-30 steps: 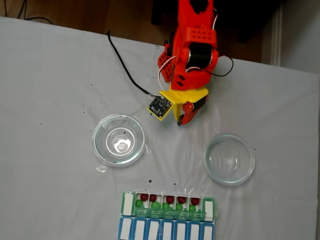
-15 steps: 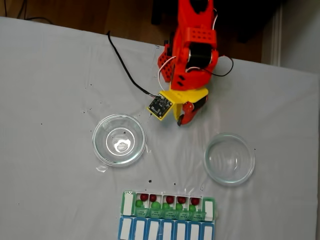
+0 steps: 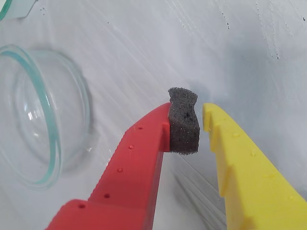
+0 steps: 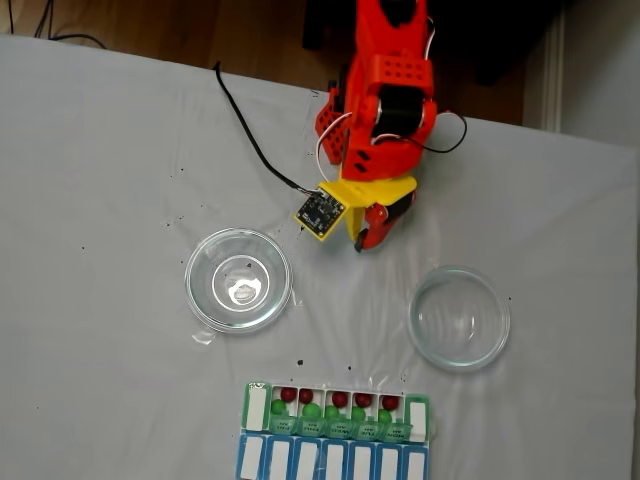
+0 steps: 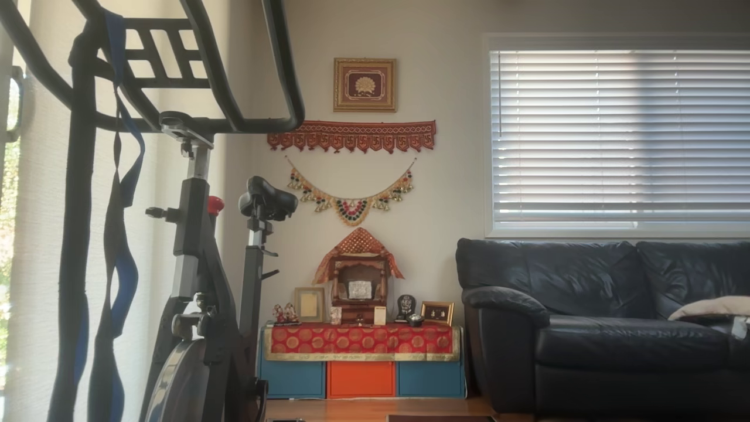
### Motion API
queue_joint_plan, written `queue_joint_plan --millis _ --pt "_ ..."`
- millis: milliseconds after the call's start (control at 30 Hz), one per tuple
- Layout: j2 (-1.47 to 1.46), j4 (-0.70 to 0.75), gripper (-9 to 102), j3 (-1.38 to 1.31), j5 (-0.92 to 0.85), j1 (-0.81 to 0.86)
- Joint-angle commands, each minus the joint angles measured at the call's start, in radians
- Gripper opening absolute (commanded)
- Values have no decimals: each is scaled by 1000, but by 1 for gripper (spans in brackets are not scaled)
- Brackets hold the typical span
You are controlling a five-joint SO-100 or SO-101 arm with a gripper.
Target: Sort medicines into box.
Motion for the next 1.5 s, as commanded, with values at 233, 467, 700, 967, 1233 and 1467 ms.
queue_joint_plan --millis 233,467,700,967,1233,1467 --pt "-9 26 5 -8 -9 -6" --pt "-11 -101 2 -8 213 -44" --pt "-9 -219 3 -298 515 -32" --pt "-411 -265 5 -825 703 -84" --pt "-1129 -209 3 -1582 825 -178" --pt "-1436 -249 4 -1871 850 -232"
